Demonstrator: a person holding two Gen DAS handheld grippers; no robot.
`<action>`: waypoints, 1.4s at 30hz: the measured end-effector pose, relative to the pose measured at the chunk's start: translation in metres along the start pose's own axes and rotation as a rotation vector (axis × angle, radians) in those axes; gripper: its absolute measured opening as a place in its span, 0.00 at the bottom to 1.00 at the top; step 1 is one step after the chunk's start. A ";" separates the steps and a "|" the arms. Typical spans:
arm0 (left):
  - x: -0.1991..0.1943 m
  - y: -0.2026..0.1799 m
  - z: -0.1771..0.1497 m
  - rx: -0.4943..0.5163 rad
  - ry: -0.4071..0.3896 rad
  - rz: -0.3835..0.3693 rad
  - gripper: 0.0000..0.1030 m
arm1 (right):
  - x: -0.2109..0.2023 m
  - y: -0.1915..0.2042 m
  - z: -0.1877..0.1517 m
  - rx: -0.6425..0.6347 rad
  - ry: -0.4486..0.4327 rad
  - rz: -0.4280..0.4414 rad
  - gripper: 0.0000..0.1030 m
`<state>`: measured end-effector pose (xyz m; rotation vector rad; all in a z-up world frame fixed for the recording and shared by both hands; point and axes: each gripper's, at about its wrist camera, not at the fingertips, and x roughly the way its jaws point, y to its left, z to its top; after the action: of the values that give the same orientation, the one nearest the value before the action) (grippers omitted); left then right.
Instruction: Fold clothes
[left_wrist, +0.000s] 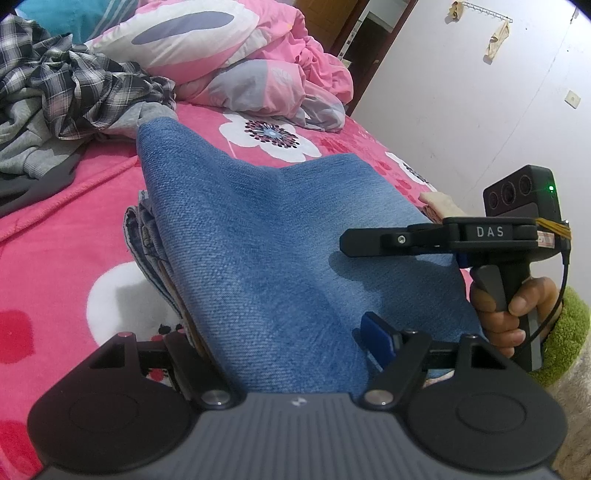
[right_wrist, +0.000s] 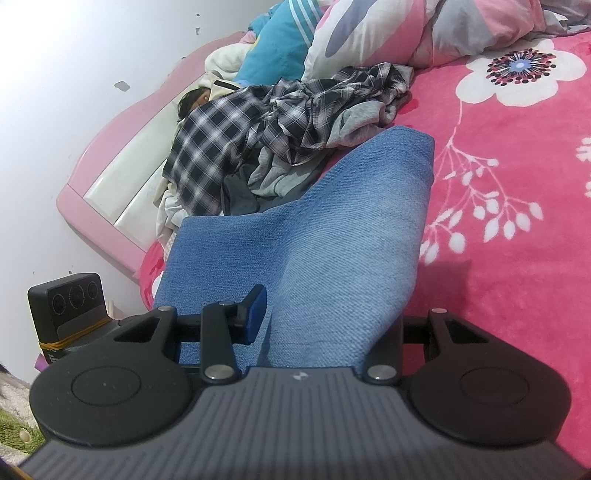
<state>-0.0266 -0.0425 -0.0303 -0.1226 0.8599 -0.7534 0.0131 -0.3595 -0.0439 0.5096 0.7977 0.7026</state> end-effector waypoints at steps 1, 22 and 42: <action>0.000 0.000 0.000 -0.001 0.000 0.000 0.74 | 0.000 0.000 0.000 0.000 0.001 0.000 0.41; -0.005 -0.003 0.005 0.010 -0.014 0.004 0.74 | -0.001 0.002 0.000 -0.004 -0.014 0.005 0.41; 0.049 -0.142 0.135 0.261 -0.080 -0.242 0.74 | -0.168 -0.012 0.073 -0.089 -0.275 -0.144 0.41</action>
<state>0.0136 -0.2052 0.0830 -0.0234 0.6706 -1.0740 -0.0084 -0.5016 0.0704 0.4515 0.5363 0.5190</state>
